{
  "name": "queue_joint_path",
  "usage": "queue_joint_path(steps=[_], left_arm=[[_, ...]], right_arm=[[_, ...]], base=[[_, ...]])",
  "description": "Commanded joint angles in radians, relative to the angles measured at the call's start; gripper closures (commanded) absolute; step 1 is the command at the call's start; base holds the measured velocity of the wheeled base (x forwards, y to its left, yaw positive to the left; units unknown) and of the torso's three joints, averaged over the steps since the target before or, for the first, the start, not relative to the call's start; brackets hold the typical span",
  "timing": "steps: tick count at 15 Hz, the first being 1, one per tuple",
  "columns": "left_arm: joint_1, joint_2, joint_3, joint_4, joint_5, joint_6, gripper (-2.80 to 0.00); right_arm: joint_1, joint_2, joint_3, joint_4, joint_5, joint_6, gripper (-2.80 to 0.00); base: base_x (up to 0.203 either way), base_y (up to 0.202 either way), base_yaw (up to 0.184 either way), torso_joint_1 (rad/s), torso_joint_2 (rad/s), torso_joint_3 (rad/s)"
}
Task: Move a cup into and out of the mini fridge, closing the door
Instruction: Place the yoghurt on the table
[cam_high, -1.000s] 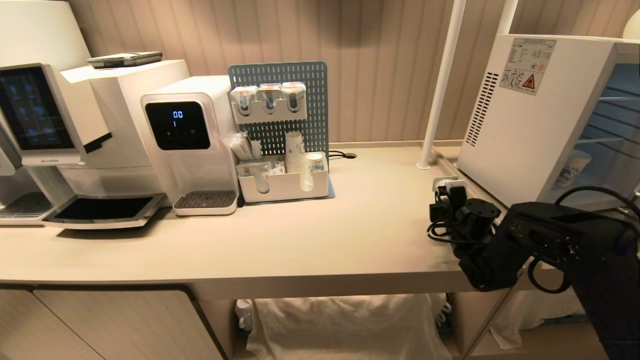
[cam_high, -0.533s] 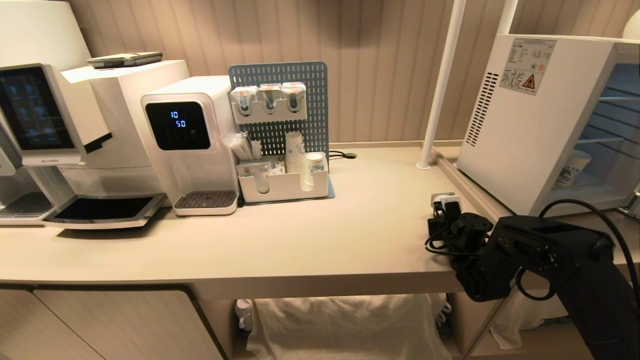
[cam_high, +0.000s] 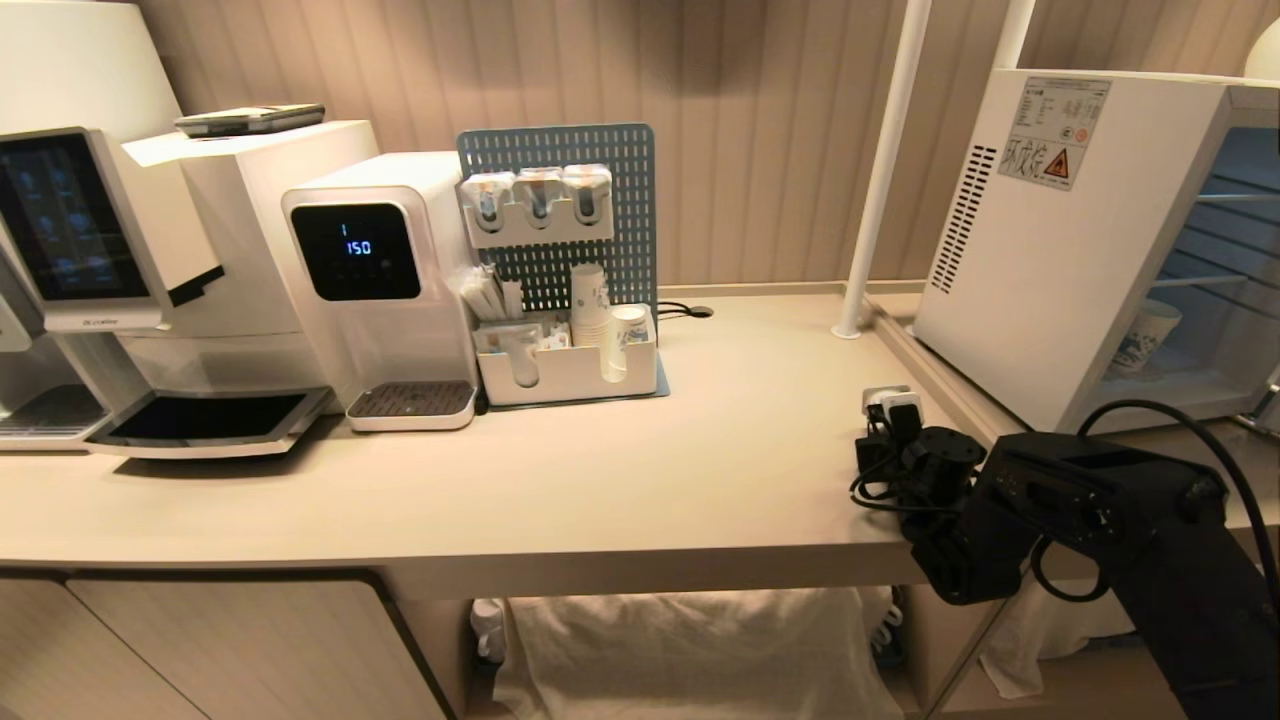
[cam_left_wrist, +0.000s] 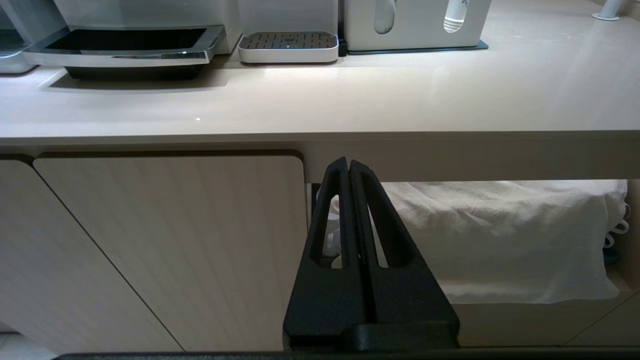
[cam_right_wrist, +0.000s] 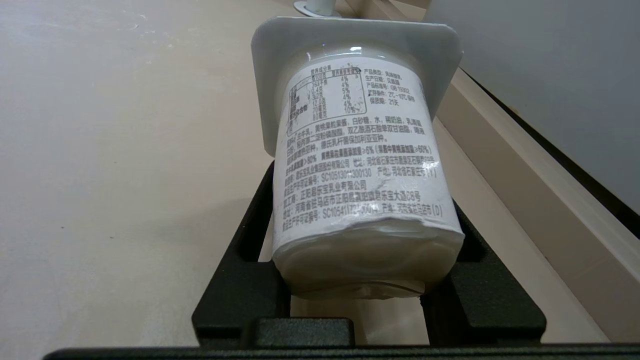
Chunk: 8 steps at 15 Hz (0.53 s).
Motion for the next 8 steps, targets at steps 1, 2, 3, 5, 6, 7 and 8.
queue_joint_path(steps=[1, 2, 3, 5, 6, 7, 8], left_arm=[[0.0, 0.002, 0.0, 0.0, 0.0, 0.0, 0.0], [0.0, 0.002, 0.0, 0.0, 0.0, 0.0, 0.0], [0.001, 0.002, 0.0, 0.0, 0.0, 0.0, 0.0], [0.0, 0.002, 0.0, 0.0, 0.0, 0.0, 0.0], [0.0, 0.002, 0.0, 0.0, 0.0, 0.0, 0.0], [0.0, 0.002, 0.0, 0.0, 0.0, 0.0, 0.0], [0.0, 0.002, 0.0, 0.0, 0.0, 0.0, 0.0]], right_arm=[[0.001, -0.002, 0.0, -0.006, -0.002, -0.002, 0.0], [0.001, -0.002, 0.0, -0.006, -0.002, -0.002, 0.0], [0.002, -0.004, 0.0, -0.006, -0.003, -0.002, 0.0], [0.002, -0.005, 0.004, 0.001, -0.003, -0.008, 0.0], [0.001, -0.005, 0.001, 0.001, -0.003, -0.01, 0.0], [0.002, -0.005, 0.001, 0.001, -0.003, -0.01, 0.0], [0.002, -0.005, 0.0, 0.001, -0.003, -0.01, 0.0]], base=[[0.0, 0.0, 0.0, 0.0, 0.0, 0.0], [0.0, 0.0, 0.0, 0.0, 0.0, 0.0], [0.0, 0.0, 0.0, 0.0, 0.0, 0.0], [0.0, 0.0, 0.0, 0.0, 0.0, 0.0], [0.0, 0.0, 0.0, 0.0, 0.0, 0.0], [0.0, 0.0, 0.0, 0.0, 0.0, 0.0], [0.0, 0.0, 0.0, 0.0, 0.0, 0.0]])
